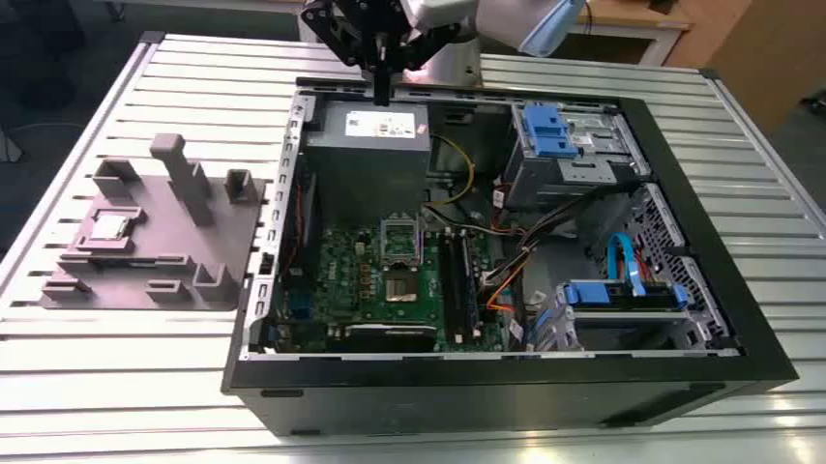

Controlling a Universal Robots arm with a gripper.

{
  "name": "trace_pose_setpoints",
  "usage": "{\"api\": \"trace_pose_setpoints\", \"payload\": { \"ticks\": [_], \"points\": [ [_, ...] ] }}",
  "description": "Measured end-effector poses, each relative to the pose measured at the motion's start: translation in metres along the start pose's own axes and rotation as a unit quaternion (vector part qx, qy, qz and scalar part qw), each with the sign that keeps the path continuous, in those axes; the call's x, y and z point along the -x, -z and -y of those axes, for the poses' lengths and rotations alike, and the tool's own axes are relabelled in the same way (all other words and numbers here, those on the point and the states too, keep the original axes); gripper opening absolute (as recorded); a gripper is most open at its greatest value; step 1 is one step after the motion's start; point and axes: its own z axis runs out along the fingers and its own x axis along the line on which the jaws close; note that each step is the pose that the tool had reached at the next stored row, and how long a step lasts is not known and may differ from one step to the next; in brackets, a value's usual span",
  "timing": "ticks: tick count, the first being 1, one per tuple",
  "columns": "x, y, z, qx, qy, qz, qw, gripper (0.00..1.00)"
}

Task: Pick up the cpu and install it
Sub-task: 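Reach for the cpu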

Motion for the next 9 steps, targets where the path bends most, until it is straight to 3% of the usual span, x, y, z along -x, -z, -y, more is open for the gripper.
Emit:
{"api": "trace_pose_setpoints", "payload": {
  "ticks": [9],
  "points": [
    [-0.0017, 0.0000, 0.0001, 0.0001, 0.000, 0.0000, 1.00000, 0.10]
  ]
}}
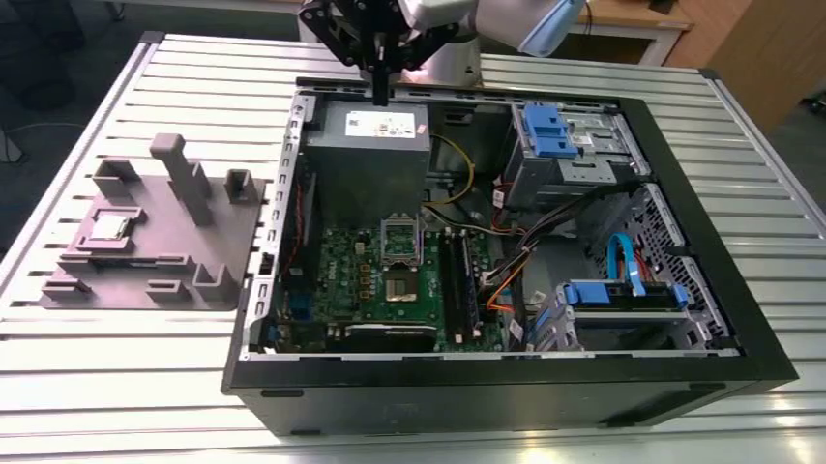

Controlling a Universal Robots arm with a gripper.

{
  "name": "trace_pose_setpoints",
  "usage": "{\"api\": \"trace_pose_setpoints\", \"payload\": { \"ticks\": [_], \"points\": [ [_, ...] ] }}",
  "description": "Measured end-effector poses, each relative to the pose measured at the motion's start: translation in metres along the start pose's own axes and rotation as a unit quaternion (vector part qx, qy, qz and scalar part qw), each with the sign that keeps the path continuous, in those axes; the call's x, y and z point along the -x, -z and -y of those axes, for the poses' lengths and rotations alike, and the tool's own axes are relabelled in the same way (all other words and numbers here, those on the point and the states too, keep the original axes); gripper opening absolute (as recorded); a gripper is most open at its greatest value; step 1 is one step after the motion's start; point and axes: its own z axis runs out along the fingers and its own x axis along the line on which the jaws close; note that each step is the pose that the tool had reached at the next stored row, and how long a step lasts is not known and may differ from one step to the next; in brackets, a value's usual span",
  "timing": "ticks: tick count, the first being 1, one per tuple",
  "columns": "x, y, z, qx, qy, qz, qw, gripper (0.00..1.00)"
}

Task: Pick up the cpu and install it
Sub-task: 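Reach for the cpu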

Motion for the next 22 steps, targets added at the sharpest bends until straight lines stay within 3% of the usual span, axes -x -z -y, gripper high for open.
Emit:
{"api": "trace_pose_setpoints", "payload": {
  "ticks": [22],
  "points": [
    [-0.0141, -0.0001, 0.0011, 0.0000, 0.000, 0.0000, 1.00000, 0.10]
  ]
}}
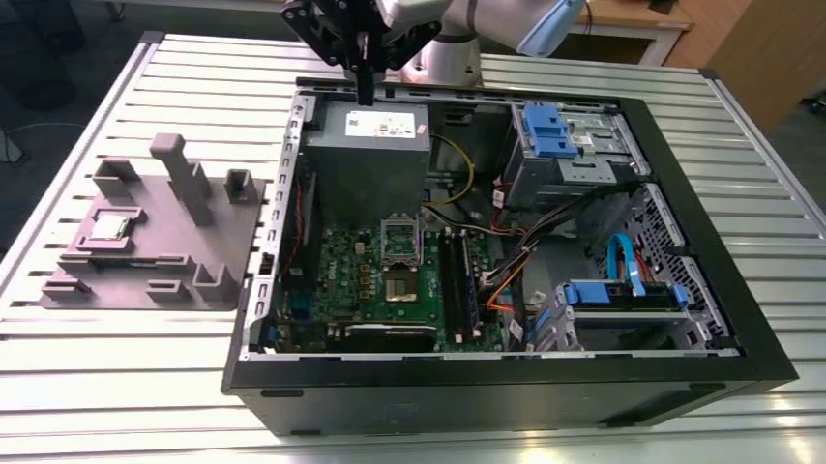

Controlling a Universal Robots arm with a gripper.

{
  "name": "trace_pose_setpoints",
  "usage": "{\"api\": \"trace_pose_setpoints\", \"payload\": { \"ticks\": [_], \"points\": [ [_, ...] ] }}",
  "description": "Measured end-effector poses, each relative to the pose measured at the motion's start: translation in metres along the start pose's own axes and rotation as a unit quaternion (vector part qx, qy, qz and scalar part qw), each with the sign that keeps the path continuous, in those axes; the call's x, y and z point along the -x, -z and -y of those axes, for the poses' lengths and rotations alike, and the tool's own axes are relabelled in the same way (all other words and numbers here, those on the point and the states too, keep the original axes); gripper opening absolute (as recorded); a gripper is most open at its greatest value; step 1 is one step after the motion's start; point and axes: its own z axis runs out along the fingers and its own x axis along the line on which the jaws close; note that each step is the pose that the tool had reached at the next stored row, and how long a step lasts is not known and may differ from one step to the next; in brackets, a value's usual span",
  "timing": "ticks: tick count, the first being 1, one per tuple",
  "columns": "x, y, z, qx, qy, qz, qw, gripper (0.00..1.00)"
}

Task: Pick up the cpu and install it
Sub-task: 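Reach for the cpu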

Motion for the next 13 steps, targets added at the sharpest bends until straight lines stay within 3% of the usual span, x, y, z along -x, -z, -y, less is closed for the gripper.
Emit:
{"api": "trace_pose_setpoints", "payload": {
  "ticks": [13],
  "points": [
    [-0.0072, -0.0004, 0.0005, -0.0001, 0.000, -0.0005, 1.00000, 0.10]
  ]
}}
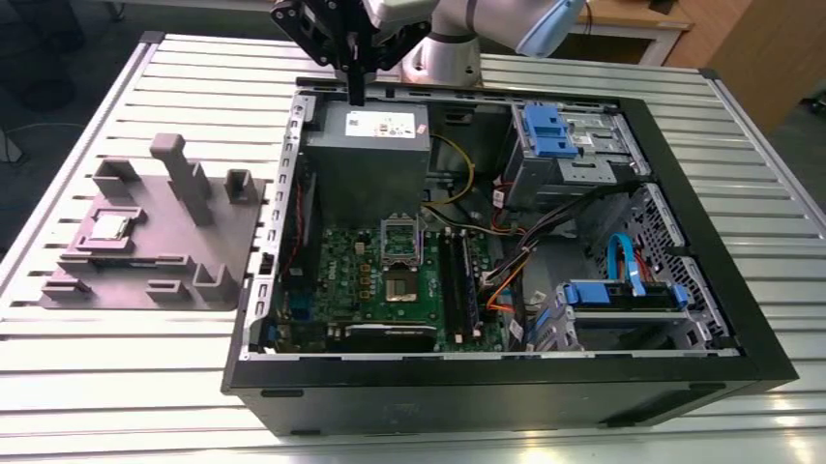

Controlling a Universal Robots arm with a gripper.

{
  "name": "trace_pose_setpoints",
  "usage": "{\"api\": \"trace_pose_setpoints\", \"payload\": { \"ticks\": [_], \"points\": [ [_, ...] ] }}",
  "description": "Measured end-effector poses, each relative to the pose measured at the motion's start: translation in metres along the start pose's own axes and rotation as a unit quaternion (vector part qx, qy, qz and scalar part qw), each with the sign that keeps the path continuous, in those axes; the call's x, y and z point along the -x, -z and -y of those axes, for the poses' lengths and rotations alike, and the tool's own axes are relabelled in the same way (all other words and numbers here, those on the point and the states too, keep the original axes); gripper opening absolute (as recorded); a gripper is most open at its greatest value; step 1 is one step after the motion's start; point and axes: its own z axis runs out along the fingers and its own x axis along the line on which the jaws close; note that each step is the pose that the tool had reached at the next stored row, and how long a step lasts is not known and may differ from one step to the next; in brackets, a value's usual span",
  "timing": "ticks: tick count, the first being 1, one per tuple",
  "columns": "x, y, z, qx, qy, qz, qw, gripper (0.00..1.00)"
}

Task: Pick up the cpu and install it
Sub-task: 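Reach for the cpu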

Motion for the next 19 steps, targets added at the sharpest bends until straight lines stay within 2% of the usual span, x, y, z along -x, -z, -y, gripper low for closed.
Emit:
{"api": "trace_pose_setpoints", "payload": {
  "ticks": [19],
  "points": [
    [-0.0042, -0.0003, 0.0003, 0.0000, 0.000, -0.0002, 1.00000, 0.10]
  ]
}}
